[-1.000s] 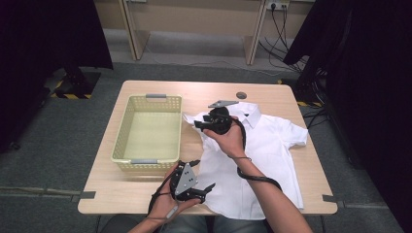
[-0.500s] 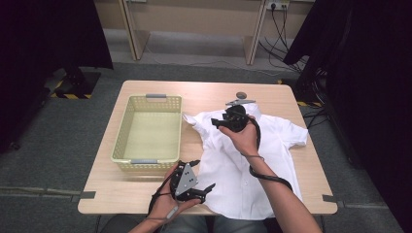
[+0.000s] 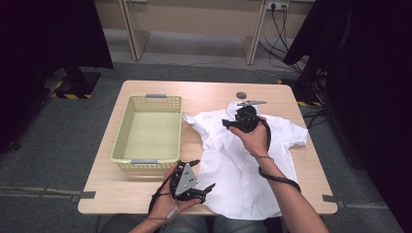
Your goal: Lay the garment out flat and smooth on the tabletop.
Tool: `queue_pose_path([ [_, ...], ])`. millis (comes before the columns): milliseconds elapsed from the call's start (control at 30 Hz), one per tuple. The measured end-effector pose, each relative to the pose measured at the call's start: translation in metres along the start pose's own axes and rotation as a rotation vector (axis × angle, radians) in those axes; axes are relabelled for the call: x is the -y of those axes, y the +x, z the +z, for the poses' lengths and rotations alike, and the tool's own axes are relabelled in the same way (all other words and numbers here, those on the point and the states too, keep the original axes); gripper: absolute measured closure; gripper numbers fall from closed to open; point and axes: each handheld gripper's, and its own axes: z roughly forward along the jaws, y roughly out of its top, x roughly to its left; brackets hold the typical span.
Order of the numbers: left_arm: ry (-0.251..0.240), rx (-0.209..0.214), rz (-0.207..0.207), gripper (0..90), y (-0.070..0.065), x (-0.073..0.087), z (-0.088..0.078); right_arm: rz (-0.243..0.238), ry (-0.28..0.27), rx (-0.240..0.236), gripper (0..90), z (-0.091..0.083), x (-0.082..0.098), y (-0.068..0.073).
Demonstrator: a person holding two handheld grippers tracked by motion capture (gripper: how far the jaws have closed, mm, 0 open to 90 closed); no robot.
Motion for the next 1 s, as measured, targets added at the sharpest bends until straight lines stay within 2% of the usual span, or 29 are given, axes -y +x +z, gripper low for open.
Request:
queue_pose_path([
  [633, 0.000, -0.002, -0.002, 9.9, 0.000, 0.000, 0.000, 0.027, 0.006, 0.045, 29.0, -0.009, 0.014, -0.023],
  [1000, 0.001, -0.005, -0.001, 9.8, 0.000, 0.000, 0.000, 0.057, -0.005, 0.077, 27.2, -0.021, 0.026, -0.044],
])
